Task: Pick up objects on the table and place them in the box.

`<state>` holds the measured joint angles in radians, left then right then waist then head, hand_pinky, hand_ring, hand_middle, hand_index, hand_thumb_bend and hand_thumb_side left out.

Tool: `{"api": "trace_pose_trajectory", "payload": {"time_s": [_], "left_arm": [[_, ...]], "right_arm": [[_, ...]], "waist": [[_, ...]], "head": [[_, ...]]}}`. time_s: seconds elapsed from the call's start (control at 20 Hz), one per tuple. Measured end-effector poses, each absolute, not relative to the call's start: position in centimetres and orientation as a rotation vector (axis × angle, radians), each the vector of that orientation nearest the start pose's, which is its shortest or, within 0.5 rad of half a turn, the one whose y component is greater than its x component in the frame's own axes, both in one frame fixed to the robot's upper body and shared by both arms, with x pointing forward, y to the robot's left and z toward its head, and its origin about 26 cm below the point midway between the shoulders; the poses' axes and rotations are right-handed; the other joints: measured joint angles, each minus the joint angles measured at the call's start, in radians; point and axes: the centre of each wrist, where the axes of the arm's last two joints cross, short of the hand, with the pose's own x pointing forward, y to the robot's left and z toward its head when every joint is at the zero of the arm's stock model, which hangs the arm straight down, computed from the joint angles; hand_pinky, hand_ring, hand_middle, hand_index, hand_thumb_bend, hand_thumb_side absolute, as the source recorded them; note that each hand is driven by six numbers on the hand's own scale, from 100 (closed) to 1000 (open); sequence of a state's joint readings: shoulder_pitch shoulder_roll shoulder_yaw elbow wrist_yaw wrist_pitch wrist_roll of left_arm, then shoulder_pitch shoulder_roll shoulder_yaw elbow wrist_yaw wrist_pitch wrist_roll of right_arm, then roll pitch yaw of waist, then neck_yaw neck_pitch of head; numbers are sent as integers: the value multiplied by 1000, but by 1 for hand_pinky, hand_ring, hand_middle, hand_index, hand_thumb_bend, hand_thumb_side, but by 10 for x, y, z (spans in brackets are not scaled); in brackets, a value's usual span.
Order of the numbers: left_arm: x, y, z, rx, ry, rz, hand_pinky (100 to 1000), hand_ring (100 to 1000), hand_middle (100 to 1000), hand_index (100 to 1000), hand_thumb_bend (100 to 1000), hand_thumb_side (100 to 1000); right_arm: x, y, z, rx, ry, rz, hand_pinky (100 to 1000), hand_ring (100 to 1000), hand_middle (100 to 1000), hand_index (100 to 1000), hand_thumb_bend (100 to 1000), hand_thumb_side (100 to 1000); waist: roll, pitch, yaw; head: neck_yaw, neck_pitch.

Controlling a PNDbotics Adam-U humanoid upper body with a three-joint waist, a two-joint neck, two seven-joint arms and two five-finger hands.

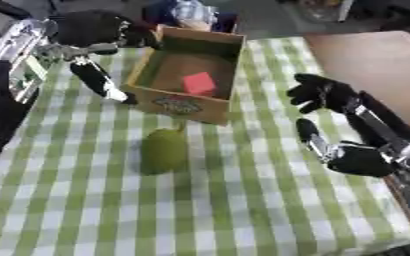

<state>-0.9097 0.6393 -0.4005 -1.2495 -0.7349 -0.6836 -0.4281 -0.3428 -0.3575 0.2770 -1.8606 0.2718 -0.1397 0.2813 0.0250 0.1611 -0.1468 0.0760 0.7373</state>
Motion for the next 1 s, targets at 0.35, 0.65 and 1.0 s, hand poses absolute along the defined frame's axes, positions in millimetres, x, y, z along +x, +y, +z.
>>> {"api": "trace_pose_trajectory", "payload": {"time_s": [0.35, 0.65, 1.0], "left_arm": [[438, 240, 225, -723, 1975, 2712, 791, 800, 827, 917, 567, 515], [441, 234, 202, -662, 1958, 2812, 794, 797, 820, 910, 558, 517], [439, 238, 180, -612, 1939, 2928, 795, 786, 812, 901, 522, 503]], "right_arm": [[315, -203, 157, -76, -2106, 1132, 713, 784, 784, 969, 100, 503], [315, -203, 157, -76, -2107, 1132, 713, 785, 784, 969, 100, 503], [315, -203, 157, -73, -2103, 1137, 670, 764, 781, 971, 100, 507]], "waist": [[-2, 2, -5], [-2, 5, -7], [-2, 5, -4]], "head": [[1, 0], [1, 0], [1, 0]]}}
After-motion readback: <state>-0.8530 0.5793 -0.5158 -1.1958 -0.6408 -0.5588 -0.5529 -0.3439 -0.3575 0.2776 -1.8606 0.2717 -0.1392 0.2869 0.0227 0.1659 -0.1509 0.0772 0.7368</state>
